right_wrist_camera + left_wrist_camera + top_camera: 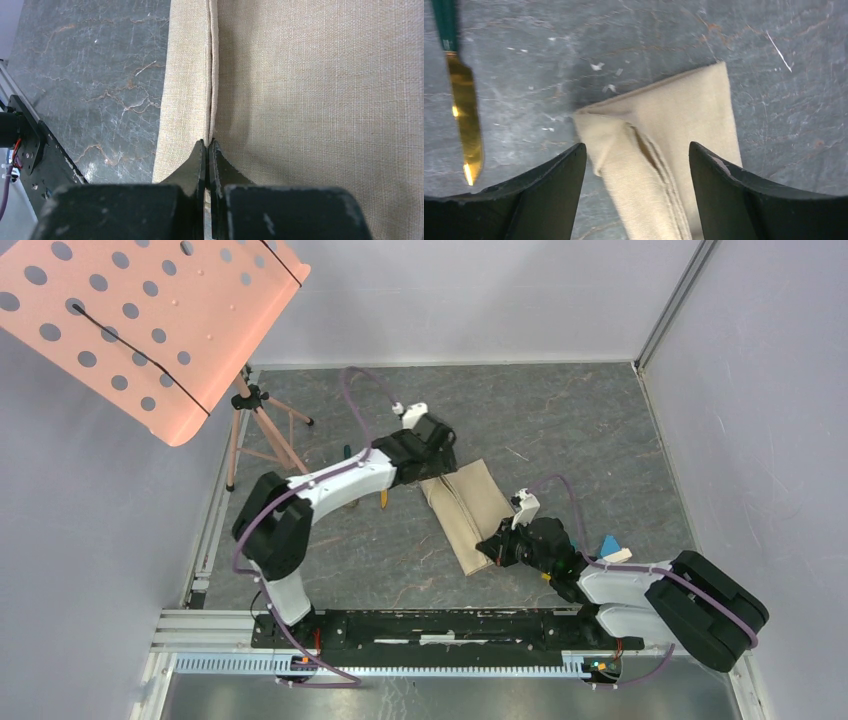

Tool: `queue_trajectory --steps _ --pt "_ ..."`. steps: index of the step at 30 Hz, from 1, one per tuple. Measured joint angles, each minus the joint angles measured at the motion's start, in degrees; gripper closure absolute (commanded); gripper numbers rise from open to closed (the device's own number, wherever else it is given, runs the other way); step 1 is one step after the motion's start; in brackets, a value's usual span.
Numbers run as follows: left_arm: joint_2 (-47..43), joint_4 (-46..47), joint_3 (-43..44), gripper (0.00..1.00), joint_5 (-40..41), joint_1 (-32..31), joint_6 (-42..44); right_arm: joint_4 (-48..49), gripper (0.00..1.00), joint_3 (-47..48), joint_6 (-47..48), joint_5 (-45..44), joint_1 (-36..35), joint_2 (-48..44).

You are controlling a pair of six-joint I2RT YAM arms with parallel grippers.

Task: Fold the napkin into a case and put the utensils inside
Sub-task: Fold the lower triangle-folded napkin at the center of the board, then smooth out the 2/3-rectangle-folded napkin at the center of the board.

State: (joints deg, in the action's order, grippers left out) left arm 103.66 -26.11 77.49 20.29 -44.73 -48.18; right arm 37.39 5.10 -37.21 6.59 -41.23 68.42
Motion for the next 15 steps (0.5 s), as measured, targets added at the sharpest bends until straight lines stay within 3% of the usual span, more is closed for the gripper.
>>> queue_trajectory --steps 2,5,6,10,15 --pt "-3.15 3.32 -4.52 0.39 -3.04 3.04 0.2 0.07 1.0 -0.04 -0.04 -0.2 0.0 -0.04" --pt "-5.31 8.2 -10.69 0.69 -8.28 8.28 0.35 0.13 1.0 -0.09 -0.07 -0.22 0.0 -0.04" --pt "-5.27 9.62 -12.09 0.73 -10.16 9.88 0.35 0.15 1.0 -0.09 -0.07 -0.22 0.0 -0.04" --pt "-3.48 12.7 -14.14 0.79 -16.2 13.14 0.42 0.24 1.0 -0.11 -0.07 -0.22 0.0 -0.15" --pt "-0.74 16.87 -14.14 0.81 -20.85 12.81 0.39 0.24 1.0 -0.11 -0.07 -0.22 0.0 -0.37"
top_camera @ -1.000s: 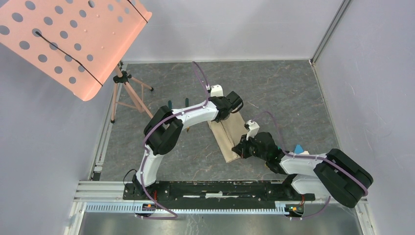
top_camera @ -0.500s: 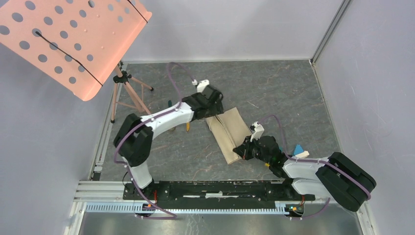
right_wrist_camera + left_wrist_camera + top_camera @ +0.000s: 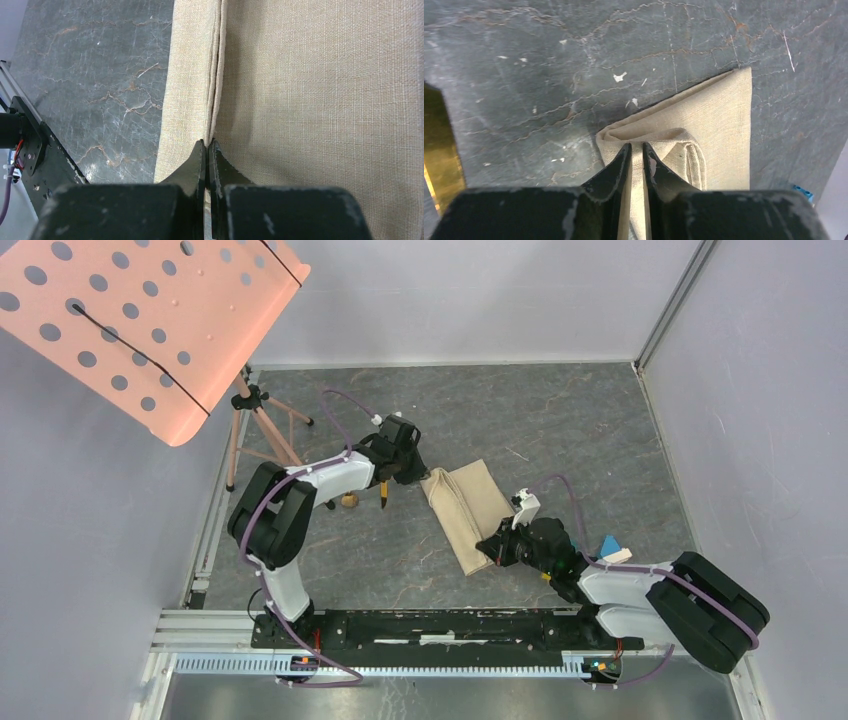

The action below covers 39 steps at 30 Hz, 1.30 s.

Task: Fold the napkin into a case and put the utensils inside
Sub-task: Smooth out the 2/3-rectangle-folded napkin at the center of the board.

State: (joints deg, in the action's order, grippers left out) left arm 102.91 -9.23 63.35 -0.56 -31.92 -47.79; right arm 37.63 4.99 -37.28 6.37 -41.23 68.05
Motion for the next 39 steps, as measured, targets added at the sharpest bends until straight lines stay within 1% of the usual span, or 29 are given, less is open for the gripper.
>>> queue_trajectory --steps 5,7,8,13,17,21,24,30,37,39 --pt "2.47 2.86 0.07 0.81 -2.86 -0.09 0.0 0.0 1.0 0.0 0.0 0.02 0.0 -0.11" --pt "3.45 3.5 0.13 0.8 -3.56 -0.09 0.0 0.0 0.97 0.0 -0.04 0.04 0.0 -0.11" --pt "3.76 3.65 0.15 0.8 -4.0 -0.09 0.0 0.0 0.95 0.0 -0.09 0.04 0.0 -0.11" --pt "3.96 4.22 0.17 0.74 -4.59 -0.09 0.2 0.09 0.95 -0.39 -0.46 0.04 0.0 -0.11" --pt "3.17 4.7 -0.04 0.69 -5.75 -0.09 0.59 0.39 0.92 -0.76 -0.74 0.24 0.0 -0.11" --pt "1.27 5.25 -0.33 0.7 -7.39 -0.09 0.61 0.96 0.92 -0.79 -1.36 1.09 0.0 -0.11" --pt "0.85 6.1 -0.33 0.7 -8.44 -0.09 0.63 1.51 0.94 -0.79 -1.99 1.7 0.0 -0.04" --pt "0.85 6.47 -0.33 0.71 -9.79 -0.09 0.63 4.5 0.97 -0.94 -3.96 3.48 0.0 3.06" --pt "2.14 6.84 0.07 0.72 -12.09 -0.09 0.61 6.1 0.97 -1.92 -5.09 3.87 0.0 3.37" --pt "3.26 6.84 0.61 0.73 -12.41 -0.09 0.63 5.84 0.95 -1.92 -4.9 3.72 0.0 3.13"
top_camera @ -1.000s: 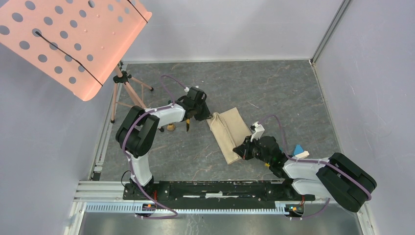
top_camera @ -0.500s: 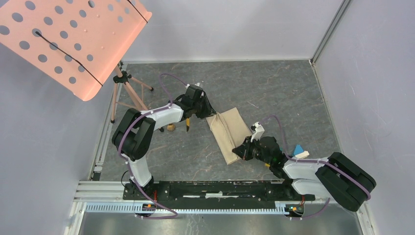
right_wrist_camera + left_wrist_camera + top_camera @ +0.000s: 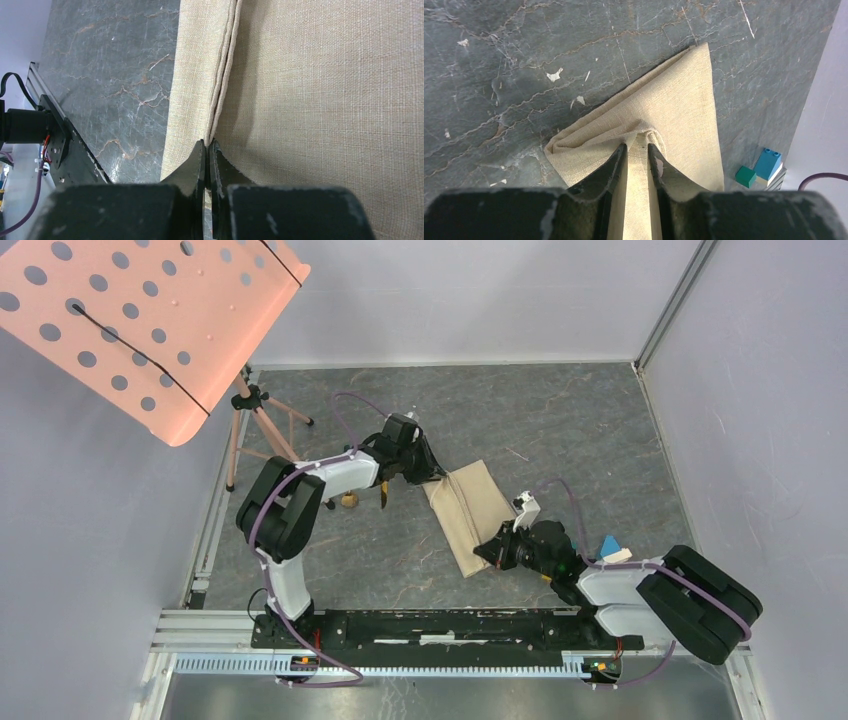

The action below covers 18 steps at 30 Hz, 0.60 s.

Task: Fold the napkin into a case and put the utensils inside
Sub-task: Smooth out the 2/3-rectangle-folded napkin at the center of the board.

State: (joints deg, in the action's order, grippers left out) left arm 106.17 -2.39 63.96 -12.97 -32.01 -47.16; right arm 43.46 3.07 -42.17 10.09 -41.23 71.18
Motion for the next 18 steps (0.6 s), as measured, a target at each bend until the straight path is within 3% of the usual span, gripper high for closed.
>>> queue_trajectory --steps 5,10,18 --pt "2.45 0.0 1.44 0.75 -0.72 0.0 0.0 -2.16 0.86 0.2 0.98 -0.96 0.0 -0.83" --pt "4.33 0.04 2.32 0.76 -0.7 0.0 0.15 -5.73 0.83 0.85 2.91 -2.43 0.0 -1.86" --pt "4.92 0.98 2.32 0.76 -0.68 0.0 1.73 -11.06 1.0 2.95 6.29 -3.96 0.0 -3.13"
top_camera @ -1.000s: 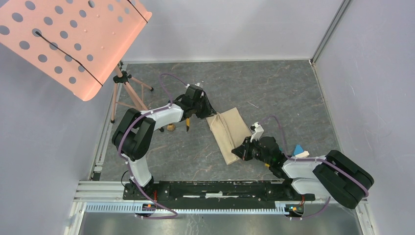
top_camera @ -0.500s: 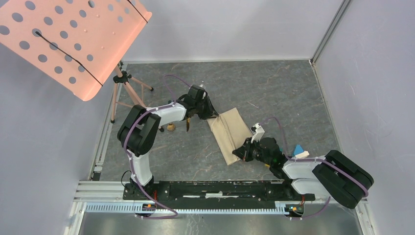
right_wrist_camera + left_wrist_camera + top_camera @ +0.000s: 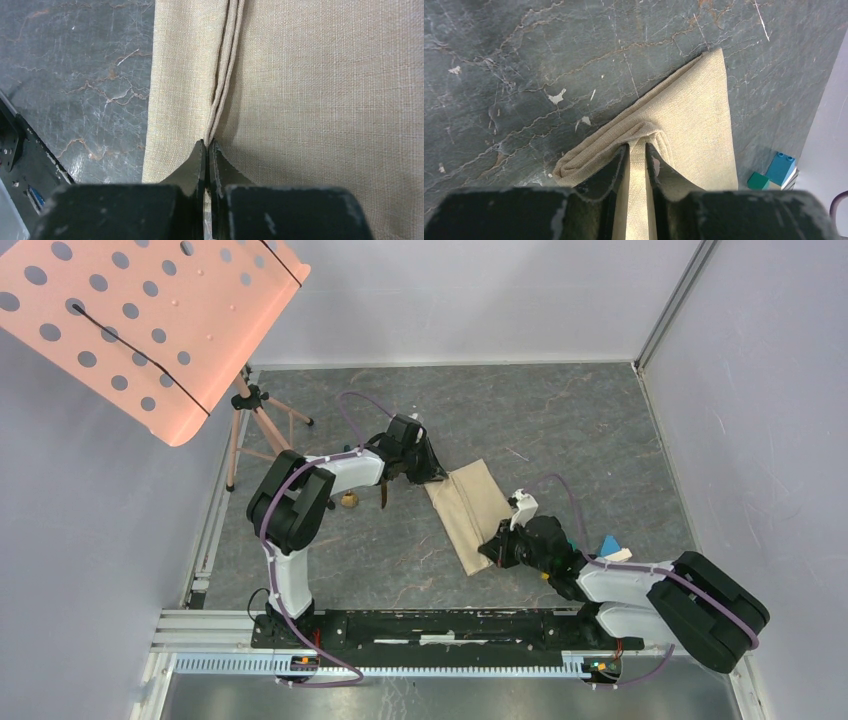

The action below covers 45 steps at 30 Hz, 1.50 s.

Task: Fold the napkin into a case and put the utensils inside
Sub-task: Smooth out the 2/3-rectangle-folded napkin at the center of the board.

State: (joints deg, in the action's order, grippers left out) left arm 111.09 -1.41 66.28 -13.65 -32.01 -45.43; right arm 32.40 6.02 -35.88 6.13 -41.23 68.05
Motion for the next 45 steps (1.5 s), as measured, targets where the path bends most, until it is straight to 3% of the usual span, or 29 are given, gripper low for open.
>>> queue_trajectory --steps 5,14,19,21,27,33,40,45 --pt "0.0 1.05 0.0 0.77 0.02 0.02 0.28 -2.91 0.98 1.99 2.01 -1.36 0.0 0.02" --pt "1.07 2.45 -0.13 0.78 -0.02 0.57 0.42 -9.51 0.56 5.25 6.67 -5.42 0.0 -1.44" --pt "1.4 3.63 -0.7 0.78 -0.28 1.07 0.42 -14.84 0.45 13.07 12.94 -7.43 0.33 0.37" --pt "1.46 4.17 -1.01 0.78 -0.48 1.18 0.42 -14.97 0.46 17.33 14.71 -5.6 0.9 3.69" --pt "1.86 6.03 -1.51 0.8 -1.51 1.44 0.42 -6.54 0.66 29.0 15.8 10.97 4.35 20.35" --pt "2.93 7.98 -1.55 0.8 -2.91 1.84 0.39 3.72 0.67 38.42 10.34 26.71 6.91 37.88" --pt "3.65 9.38 -1.55 0.81 -4.09 2.36 0.39 7.63 0.66 39.93 6.45 33.44 9.18 44.22" --pt "3.91 9.66 -1.55 0.81 -4.96 2.75 0.39 11.21 0.65 35.76 4.33 34.91 10.27 44.94"
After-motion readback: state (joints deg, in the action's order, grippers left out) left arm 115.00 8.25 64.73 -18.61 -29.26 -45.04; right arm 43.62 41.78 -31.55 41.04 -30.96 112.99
